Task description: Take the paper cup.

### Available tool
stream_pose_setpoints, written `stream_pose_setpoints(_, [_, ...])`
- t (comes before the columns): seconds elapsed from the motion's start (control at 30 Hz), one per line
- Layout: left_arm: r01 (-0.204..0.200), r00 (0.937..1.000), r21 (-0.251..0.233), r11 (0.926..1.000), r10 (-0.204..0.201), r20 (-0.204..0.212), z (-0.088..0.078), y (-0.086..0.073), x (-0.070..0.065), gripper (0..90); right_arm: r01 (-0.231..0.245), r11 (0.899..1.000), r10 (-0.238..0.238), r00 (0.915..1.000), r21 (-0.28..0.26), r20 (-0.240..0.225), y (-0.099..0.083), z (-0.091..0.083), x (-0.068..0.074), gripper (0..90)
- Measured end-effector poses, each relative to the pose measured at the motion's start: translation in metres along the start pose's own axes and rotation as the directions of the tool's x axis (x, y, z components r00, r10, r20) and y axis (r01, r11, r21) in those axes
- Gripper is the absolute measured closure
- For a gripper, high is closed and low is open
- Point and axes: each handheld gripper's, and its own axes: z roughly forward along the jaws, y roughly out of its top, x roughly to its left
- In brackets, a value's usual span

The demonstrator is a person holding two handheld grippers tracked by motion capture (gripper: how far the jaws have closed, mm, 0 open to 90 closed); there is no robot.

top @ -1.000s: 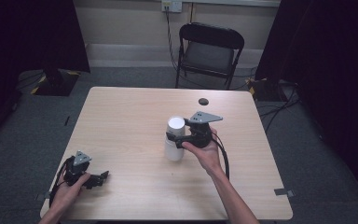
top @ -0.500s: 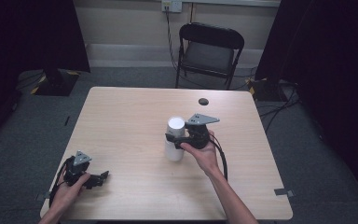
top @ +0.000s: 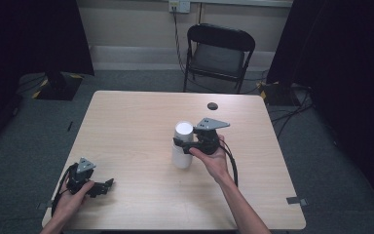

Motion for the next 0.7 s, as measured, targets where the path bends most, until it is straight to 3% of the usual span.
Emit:
stream_pose_setpoints(0.43, [0.001,1.0000,-0.009,1.0000,-0.001,0.008,0.0006,-0.0001,-0.0016,0.0,-0.011,1.000,0.011,0.9999,-0.029,0.002,0.0035,-0.0035,-0.0005,28.5])
stream_pose_setpoints(0.5, [-0.018,0.9997,-0.002,0.9998,0.018,0.014,0.0002,0.0002,-0.0017,0.1,-0.016,0.999,0.016,0.9999,-0.036,0.000,0.0045,-0.0041,-0.0002,28.7])
stream_pose_setpoints(0.7, [-0.019,0.9997,-0.001,0.9998,0.019,0.014,0.0002,0.0003,-0.0017,0.1,-0.018,0.999,0.018,0.9998,-0.046,0.004,0.0072,-0.0064,-0.0007,28.8])
